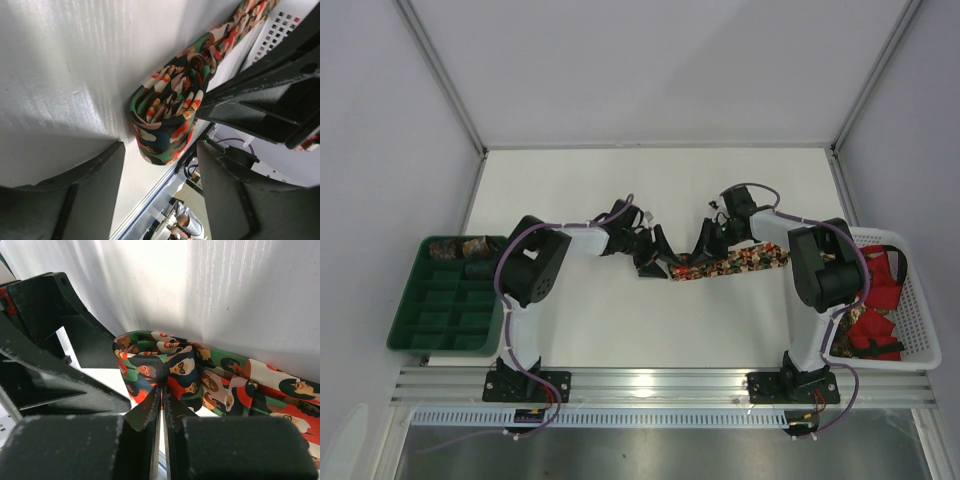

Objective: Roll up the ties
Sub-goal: Roll the tie

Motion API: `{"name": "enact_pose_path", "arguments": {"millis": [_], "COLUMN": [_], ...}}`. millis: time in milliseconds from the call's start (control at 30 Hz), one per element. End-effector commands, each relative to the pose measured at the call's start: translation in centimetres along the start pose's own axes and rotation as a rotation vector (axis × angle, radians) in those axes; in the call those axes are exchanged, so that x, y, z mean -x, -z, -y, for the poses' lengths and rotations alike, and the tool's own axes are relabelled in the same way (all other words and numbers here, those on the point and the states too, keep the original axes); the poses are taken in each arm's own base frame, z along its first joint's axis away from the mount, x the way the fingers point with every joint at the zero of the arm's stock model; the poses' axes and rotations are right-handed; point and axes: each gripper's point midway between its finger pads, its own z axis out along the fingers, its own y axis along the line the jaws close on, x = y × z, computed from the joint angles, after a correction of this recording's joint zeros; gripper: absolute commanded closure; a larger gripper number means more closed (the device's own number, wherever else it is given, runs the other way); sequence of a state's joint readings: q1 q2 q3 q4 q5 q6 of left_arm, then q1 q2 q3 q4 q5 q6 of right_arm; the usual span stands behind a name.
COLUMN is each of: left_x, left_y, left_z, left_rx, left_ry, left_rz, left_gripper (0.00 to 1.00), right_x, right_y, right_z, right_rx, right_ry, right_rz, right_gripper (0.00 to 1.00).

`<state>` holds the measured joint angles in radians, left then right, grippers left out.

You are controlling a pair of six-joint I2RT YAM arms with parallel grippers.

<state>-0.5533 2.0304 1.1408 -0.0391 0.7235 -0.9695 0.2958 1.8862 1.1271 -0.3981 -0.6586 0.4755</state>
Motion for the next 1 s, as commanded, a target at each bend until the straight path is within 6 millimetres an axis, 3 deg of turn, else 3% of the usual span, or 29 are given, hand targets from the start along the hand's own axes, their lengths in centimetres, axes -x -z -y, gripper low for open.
{"name": "enact_pose_path", "arguments": {"millis": [0, 233, 567, 967], "left_x": [0.7, 1.1, 1.5, 1.3], "left_y": [-1.0, -1.5, -1.5, -0.7], "left_z": [-0.4, -0.9, 0.3, 0.9], "left_rx": [0.048, 0.079, 0.062, 0.058], "left_ry": [0.013, 0.011, -0.002, -0.006], "left_rz": [0.028, 0.035, 0.051, 0.059], "left_gripper": [0.36, 0.41, 0.57, 0.58], "right_x": [0.6, 0.9, 0.7, 1.3], "right_y": [-0.4, -0.3, -0.6, 0.1], "right_z": [2.0, 2.2, 2.8, 1.3], "right_rx": [-0.077, -0.076, -0.091, -0.057], "right_ry": [-0.009, -0.013, -0.004, 0.015], "right_rz": [0.034, 0.038, 0.027, 0.041], "right_gripper": [0.91, 0.91, 0.91, 0.91]}}
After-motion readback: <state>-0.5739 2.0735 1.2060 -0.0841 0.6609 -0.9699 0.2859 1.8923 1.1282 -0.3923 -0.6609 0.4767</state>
